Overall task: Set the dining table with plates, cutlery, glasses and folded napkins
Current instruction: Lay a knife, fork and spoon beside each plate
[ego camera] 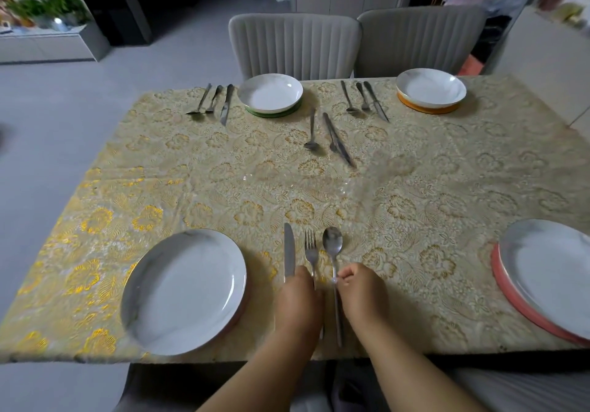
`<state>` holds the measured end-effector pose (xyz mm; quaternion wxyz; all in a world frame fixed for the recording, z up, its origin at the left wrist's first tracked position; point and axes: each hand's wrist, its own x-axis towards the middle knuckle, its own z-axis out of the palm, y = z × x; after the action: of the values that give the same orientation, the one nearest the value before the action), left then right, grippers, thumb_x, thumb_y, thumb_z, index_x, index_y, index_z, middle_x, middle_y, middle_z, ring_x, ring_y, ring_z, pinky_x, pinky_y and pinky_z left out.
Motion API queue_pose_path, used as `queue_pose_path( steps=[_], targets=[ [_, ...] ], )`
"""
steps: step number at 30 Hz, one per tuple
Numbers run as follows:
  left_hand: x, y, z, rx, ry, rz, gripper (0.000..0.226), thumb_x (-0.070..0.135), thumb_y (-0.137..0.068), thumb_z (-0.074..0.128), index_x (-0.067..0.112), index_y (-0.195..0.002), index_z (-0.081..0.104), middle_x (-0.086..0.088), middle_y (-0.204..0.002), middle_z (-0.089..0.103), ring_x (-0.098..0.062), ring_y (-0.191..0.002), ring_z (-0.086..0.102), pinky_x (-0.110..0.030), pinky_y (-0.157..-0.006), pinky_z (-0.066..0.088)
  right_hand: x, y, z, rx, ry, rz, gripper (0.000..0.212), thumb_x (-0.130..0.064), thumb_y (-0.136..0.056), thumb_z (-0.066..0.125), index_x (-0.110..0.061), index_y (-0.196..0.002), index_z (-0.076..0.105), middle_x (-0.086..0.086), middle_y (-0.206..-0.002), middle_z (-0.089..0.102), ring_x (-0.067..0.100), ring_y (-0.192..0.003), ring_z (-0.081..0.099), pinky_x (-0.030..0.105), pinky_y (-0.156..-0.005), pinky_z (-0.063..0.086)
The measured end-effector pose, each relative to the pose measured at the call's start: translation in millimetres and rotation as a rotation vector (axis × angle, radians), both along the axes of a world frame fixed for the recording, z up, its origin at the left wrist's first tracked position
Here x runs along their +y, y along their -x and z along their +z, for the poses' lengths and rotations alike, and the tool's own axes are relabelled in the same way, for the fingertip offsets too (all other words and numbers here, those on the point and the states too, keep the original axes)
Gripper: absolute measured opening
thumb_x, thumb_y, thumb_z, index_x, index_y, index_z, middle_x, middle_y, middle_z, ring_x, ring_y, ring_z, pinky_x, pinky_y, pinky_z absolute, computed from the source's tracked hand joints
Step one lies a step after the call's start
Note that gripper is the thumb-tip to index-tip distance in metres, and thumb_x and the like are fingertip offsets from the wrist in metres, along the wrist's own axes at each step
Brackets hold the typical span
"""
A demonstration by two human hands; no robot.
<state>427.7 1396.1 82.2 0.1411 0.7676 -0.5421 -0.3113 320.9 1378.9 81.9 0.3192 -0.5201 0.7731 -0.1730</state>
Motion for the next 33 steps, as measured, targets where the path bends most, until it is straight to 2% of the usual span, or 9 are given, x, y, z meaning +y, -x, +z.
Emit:
queue_pose_path(
  steps=[3,5,8,12,16,21,27,30,33],
  targets=[
    [-0.1,0.2,3.5,0.002,0.011,-0.013,0.006,0.014,-0.093,0.048,0.015,-0.087,0.047,-0.001,-0.077,0.053,-0.018,-0.07,0.05,-0.028,-0.054,0.033,1.6,-1.1,-4.8,0.02,0.074,0.055,0.01,-0.02,-0.089,0.064,-0.015,-0.098,0.066,-0.001,-0.093,0.067,0.014,-0.081,0.061,0.024,-0.067,0.045],
    [1.3,0.5,6.0,0.006,0.011,-0.014,0.006,0.014,-0.093,0.047,0.015,-0.087,0.046,0.003,-0.072,0.047,-0.017,-0.069,0.048,-0.027,-0.05,0.029,2.1,-1.9,-8.4,0.054,0.106,0.094,0.012,-0.02,-0.088,0.065,-0.014,-0.099,0.066,0.0,-0.093,0.065,0.013,-0.077,0.057,0.023,-0.065,0.041],
    [4.0,0.7,7.5,0.002,0.012,-0.016,0.006,0.016,-0.093,0.048,0.014,-0.088,0.046,0.004,-0.072,0.047,-0.017,-0.07,0.047,-0.029,-0.055,0.032,3.1,-2.5,-11.4,0.063,0.118,0.121,0.014,-0.019,-0.089,0.065,-0.014,-0.101,0.066,0.001,-0.096,0.063,0.012,-0.078,0.053,0.024,-0.068,0.043],
    [7.5,0.7,9.9,0.01,0.008,-0.017,0.005,0.02,-0.094,0.05,0.015,-0.094,0.048,-0.005,-0.089,0.058,-0.021,-0.078,0.053,-0.031,-0.066,0.043,6.1,-2.8,-12.0,0.063,0.134,0.117,0.022,-0.018,-0.089,0.064,-0.013,-0.111,0.065,0.002,-0.101,0.063,0.016,-0.087,0.059,0.026,-0.075,0.047],
    [1.2,0.5,16.7,-0.073,0.03,0.01,0.032,0.043,-0.094,0.05,0.019,-0.115,0.048,-0.002,-0.112,0.057,-0.024,-0.099,0.06,-0.031,-0.069,0.043,-6.3,-3.0,2.6,0.06,0.2,0.031,0.021,-0.027,-0.09,0.061,-0.017,-0.108,0.063,0.0,-0.102,0.065,0.017,-0.091,0.061,0.026,-0.074,0.048],
    [-28.7,2.0,31.2,-0.041,0.12,0.058,0.03,0.046,-0.096,0.043,0.022,-0.111,0.051,-0.001,-0.102,0.062,-0.024,-0.091,0.062,-0.034,-0.07,0.049,-72.1,1.6,34.5,0.047,0.355,-0.068,0.018,-0.026,-0.091,0.058,-0.015,-0.104,0.063,0.0,-0.103,0.067,0.019,-0.09,0.062,0.025,-0.067,0.042],
    [-69.9,2.2,35.6,0.077,0.2,0.13,0.021,0.044,-0.095,0.043,0.027,-0.104,0.05,-0.001,-0.091,0.065,-0.022,-0.079,0.063,-0.037,-0.071,0.05,-174.3,18.3,58.5,0.075,0.502,-0.086,0.02,-0.021,-0.087,0.062,-0.013,-0.106,0.058,0.004,-0.105,0.066,0.023,-0.093,0.061,0.038,-0.077,0.054],
    [-84.4,4.2,36.9,0.131,0.253,0.131,0.018,0.043,-0.095,0.044,0.028,-0.104,0.051,0.004,-0.085,0.065,-0.021,-0.072,0.065,-0.038,-0.068,0.053,-216.6,23.6,55.0,0.183,0.465,0.026,0.03,-0.026,-0.087,0.063,-0.009,-0.111,0.058,0.009,-0.109,0.065,0.028,-0.101,0.06,0.038,-0.084,0.051],
    [-95.1,5.3,38.8,0.133,0.296,0.105,0.016,0.037,-0.097,0.046,0.025,-0.104,0.053,0.006,-0.081,0.063,-0.019,-0.07,0.063,-0.034,-0.065,0.049,-247.6,24.0,36.5,0.294,0.295,0.162,0.04,-0.032,-0.085,0.063,-0.007,-0.115,0.054,0.012,-0.115,0.062,0.031,-0.107,0.056,0.037,-0.086,0.047]
  ],
)
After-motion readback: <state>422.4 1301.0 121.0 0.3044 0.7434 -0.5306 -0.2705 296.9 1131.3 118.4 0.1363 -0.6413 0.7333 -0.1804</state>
